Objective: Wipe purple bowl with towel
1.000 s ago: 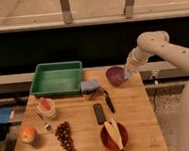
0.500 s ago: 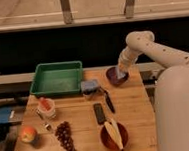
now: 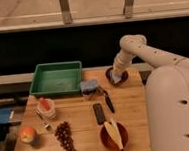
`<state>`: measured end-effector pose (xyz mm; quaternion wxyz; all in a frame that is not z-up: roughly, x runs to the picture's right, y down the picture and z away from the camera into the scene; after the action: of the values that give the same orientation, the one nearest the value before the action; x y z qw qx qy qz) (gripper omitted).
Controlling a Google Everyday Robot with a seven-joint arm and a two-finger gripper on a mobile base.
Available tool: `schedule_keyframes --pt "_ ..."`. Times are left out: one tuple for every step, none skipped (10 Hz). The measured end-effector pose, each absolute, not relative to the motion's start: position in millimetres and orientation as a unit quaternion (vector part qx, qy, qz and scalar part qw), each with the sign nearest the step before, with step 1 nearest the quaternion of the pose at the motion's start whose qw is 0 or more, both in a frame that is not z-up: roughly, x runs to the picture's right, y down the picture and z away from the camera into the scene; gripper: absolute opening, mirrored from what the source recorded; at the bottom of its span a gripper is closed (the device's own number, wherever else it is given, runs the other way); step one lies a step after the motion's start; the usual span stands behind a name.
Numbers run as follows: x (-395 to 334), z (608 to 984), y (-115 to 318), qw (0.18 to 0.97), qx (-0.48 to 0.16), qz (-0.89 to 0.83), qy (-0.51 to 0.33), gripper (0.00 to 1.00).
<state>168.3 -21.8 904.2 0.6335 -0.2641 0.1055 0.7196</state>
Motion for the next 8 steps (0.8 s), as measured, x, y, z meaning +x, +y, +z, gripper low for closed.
schedule_keyframes --pt "165 902 -16 0.636 -0.27 0.715 0.108 0.0" --pt "169 898 -12 0.637 -0.27 0.713 0.113 0.0" --pt "178 894 -9 0.636 -0.266 0.714 0.118 0.0" --pt "187 893 -11 0.635 -0.257 0.718 0.121 0.0" --pt "195 895 -18 0.633 -0.248 0.723 0.122 0.0" --pt "200 900 -26 0.632 -0.241 0.727 0.122 0.0" --pt "207 907 -39 0.63 -0.229 0.732 0.122 0.0" --pt "211 914 -49 0.631 -0.22 0.734 0.123 0.0"
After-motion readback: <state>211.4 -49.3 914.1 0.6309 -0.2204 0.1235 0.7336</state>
